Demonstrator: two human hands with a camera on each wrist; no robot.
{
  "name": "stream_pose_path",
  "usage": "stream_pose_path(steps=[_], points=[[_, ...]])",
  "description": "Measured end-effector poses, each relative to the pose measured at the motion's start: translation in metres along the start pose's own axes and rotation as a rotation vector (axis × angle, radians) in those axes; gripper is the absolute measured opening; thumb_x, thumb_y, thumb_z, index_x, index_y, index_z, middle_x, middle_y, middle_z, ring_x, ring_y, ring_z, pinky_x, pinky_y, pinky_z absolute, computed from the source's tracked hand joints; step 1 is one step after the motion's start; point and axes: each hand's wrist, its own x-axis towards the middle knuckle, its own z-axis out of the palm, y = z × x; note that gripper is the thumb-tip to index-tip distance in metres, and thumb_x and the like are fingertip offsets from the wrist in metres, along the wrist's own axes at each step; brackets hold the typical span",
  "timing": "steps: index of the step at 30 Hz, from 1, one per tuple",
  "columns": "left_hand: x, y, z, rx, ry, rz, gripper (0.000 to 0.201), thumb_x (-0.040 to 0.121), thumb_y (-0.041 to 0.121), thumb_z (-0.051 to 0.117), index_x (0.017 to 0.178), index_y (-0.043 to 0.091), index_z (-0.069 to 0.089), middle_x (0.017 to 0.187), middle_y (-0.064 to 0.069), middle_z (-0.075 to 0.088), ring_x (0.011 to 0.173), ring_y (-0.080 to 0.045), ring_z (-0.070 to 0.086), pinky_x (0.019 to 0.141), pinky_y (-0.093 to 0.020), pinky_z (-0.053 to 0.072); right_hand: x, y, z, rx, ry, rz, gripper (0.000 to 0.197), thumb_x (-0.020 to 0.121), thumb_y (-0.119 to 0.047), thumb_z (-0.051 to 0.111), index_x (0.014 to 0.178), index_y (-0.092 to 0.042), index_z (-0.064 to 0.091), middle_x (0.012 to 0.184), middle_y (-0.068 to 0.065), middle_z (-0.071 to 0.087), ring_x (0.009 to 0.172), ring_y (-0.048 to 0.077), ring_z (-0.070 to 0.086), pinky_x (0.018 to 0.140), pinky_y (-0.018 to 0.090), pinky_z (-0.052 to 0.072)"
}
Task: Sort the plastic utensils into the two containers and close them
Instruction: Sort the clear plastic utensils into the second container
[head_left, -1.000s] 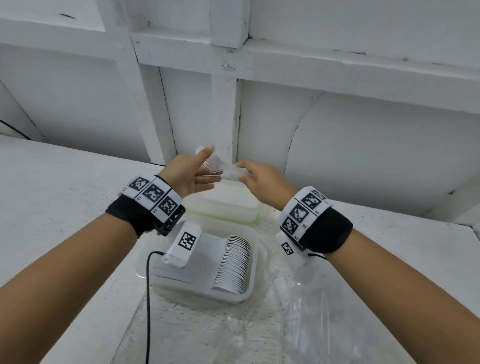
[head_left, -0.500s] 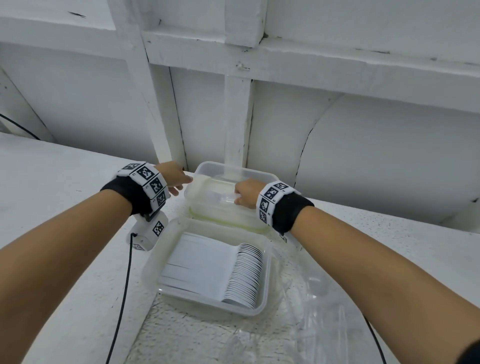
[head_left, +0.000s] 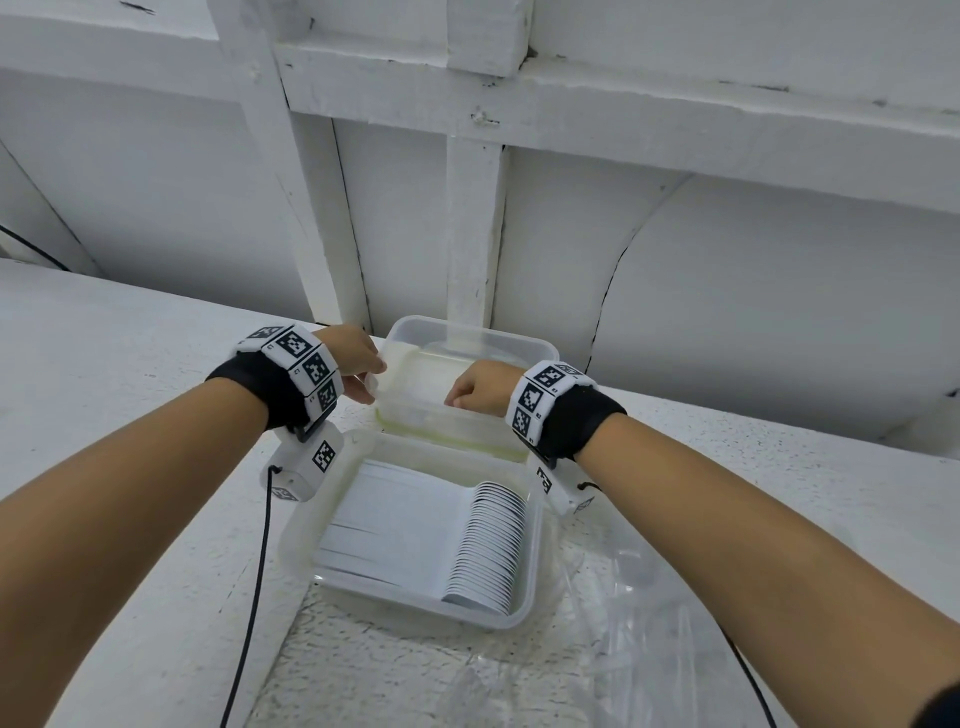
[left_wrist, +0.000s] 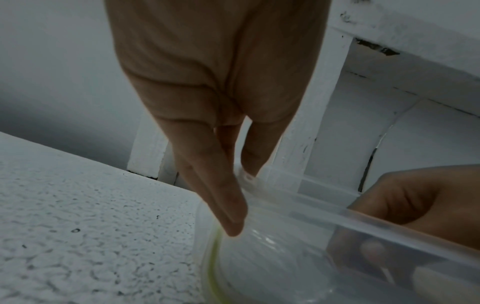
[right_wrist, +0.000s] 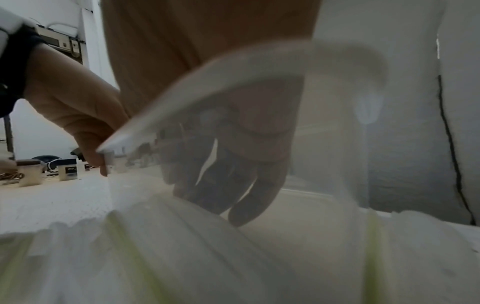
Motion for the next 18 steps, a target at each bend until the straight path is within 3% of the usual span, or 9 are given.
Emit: stream_pose_path(steps=[3, 6, 7, 10, 11, 13, 15, 18], points=[[0.001, -0.002, -0.001, -0.008, 0.001, 0.002, 0.023, 0.094, 0.013, 0.052, 0.109, -0.003, 0.059, 0.097, -0.016, 0.069, 0.091, -0.028, 0.069, 0.092, -0.040, 0.052, 0.001, 0.001, 0.000, 0.017, 0.011, 0.019, 0.030, 0.095, -0.013, 0.048, 0.119, -0.008, 0.064, 0.123, 0.005, 0.062, 0.110, 0.017, 0.056, 0.081, 0.017, 0.037], [0.000, -0.003, -0.001, -0.036, -0.008, 0.007, 0.023, 0.095, 0.014, 0.051, 0.110, -0.003, 0.056, 0.087, -0.015, 0.067, 0.077, -0.025, 0.068, 0.078, -0.038, 0.057, 0.003, 0.003, 0.001, 0.038, 0.036, 0.056, 0.030, 0.096, -0.016, 0.048, 0.118, -0.006, 0.064, 0.102, 0.004, 0.064, 0.074, 0.009, 0.053, 0.059, 0.013, 0.036], [-0.001, -0.003, -0.001, -0.034, -0.008, 0.009, 0.023, 0.095, 0.015, 0.051, 0.110, -0.002, 0.056, 0.086, -0.015, 0.066, 0.071, -0.023, 0.067, 0.073, -0.036, 0.057, 0.003, 0.003, 0.001, 0.042, 0.039, 0.070, 0.030, 0.096, -0.017, 0.047, 0.117, -0.005, 0.064, 0.098, 0.004, 0.063, 0.071, 0.009, 0.052, 0.057, 0.013, 0.036], [-0.006, -0.004, -0.004, 0.006, 0.008, 0.020, 0.027, 0.095, 0.019, 0.050, 0.110, -0.002, 0.057, 0.088, -0.014, 0.065, 0.069, -0.021, 0.063, 0.071, -0.035, 0.053, -0.002, 0.001, -0.001, 0.018, 0.051, 0.108, 0.034, 0.096, -0.015, 0.044, 0.115, 0.006, 0.061, 0.100, 0.019, 0.064, 0.081, 0.023, 0.054, 0.061, 0.023, 0.043], [-0.009, -0.004, -0.005, 0.024, 0.024, 0.026, 0.029, 0.096, 0.021, 0.049, 0.110, -0.002, 0.058, 0.089, -0.013, 0.064, 0.070, -0.021, 0.062, 0.071, -0.034, 0.053, -0.004, 0.001, -0.003, 0.001, 0.063, 0.117, 0.035, 0.095, -0.015, 0.044, 0.115, 0.010, 0.058, 0.108, 0.026, 0.063, 0.086, 0.031, 0.057, 0.068, 0.028, 0.047], [-0.018, -0.004, -0.008, 0.061, 0.070, 0.062, 0.030, 0.096, 0.023, 0.047, 0.111, -0.001, 0.058, 0.092, -0.010, 0.063, 0.076, -0.022, 0.060, 0.070, -0.030, 0.051, -0.012, 0.003, -0.009, -0.031, 0.087, 0.114, 0.037, 0.096, -0.016, 0.042, 0.118, 0.011, 0.055, 0.123, 0.025, 0.057, 0.109, 0.039, 0.055, 0.092, 0.039, 0.047], [-0.033, -0.004, -0.011, 0.096, 0.124, 0.132, 0.029, 0.097, 0.024, 0.045, 0.111, 0.002, 0.057, 0.095, -0.007, 0.062, 0.083, -0.022, 0.059, 0.069, -0.028, 0.050, -0.027, 0.002, -0.017, -0.067, 0.136, 0.071, 0.037, 0.098, -0.020, 0.040, 0.118, 0.003, 0.059, 0.125, 0.017, 0.059, 0.117, 0.032, 0.052, 0.099, 0.038, 0.042], [-0.061, -0.007, -0.014, 0.034, 0.172, 0.251, 0.024, 0.097, 0.023, 0.045, 0.107, 0.006, 0.057, 0.088, -0.005, 0.062, 0.071, -0.017, 0.058, 0.060, -0.026, 0.049, -0.061, 0.000, -0.025, -0.062, 0.239, -0.024, 0.033, 0.099, -0.023, 0.039, 0.121, -0.010, 0.061, 0.127, 0.002, 0.060, 0.118, 0.020, 0.052, 0.099, 0.029, 0.039]])
